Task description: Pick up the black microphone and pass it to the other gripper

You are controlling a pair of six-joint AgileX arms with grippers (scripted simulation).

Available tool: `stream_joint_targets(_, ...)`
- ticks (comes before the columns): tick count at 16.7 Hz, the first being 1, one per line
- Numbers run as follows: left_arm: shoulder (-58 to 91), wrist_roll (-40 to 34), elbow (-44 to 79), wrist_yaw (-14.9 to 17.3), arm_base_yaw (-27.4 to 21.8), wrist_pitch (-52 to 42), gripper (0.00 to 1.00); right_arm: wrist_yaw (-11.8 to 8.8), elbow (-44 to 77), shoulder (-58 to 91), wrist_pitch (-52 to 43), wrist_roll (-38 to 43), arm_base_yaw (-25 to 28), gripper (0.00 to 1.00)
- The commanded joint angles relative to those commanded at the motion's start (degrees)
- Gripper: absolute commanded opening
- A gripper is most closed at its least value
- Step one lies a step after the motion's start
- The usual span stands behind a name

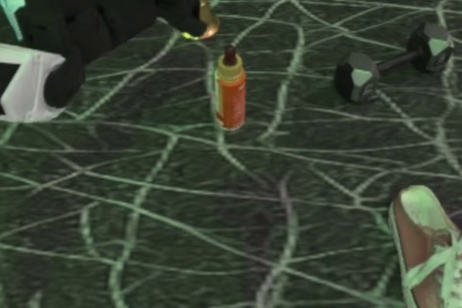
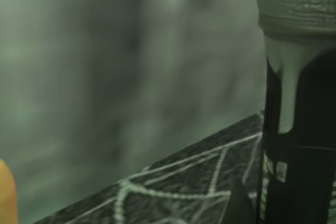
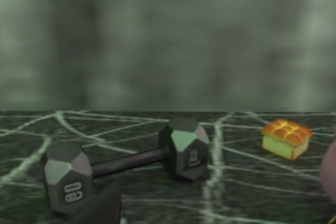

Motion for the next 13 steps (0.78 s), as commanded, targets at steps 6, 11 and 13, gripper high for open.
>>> stream_joint_targets(6, -2.05, 1.26, -1.51, 1.74, 0.25, 4.04, 0.0, 0.0, 0.0, 0.0, 0.0, 0.0, 0.0, 1.0)
stream_joint_targets(11, -4.97, 1.38, -3.03, -2.05, -3.51, 3.3, 0.0, 0.0, 0.0, 0.0, 0.0, 0.0, 0.0, 1.0)
stream_joint_targets(13, -8.33, 1.44, -5.07, -6.22, -7.21, 2.56, 0.0, 0.0, 0.0, 0.0, 0.0, 0.0, 0.0, 1.0)
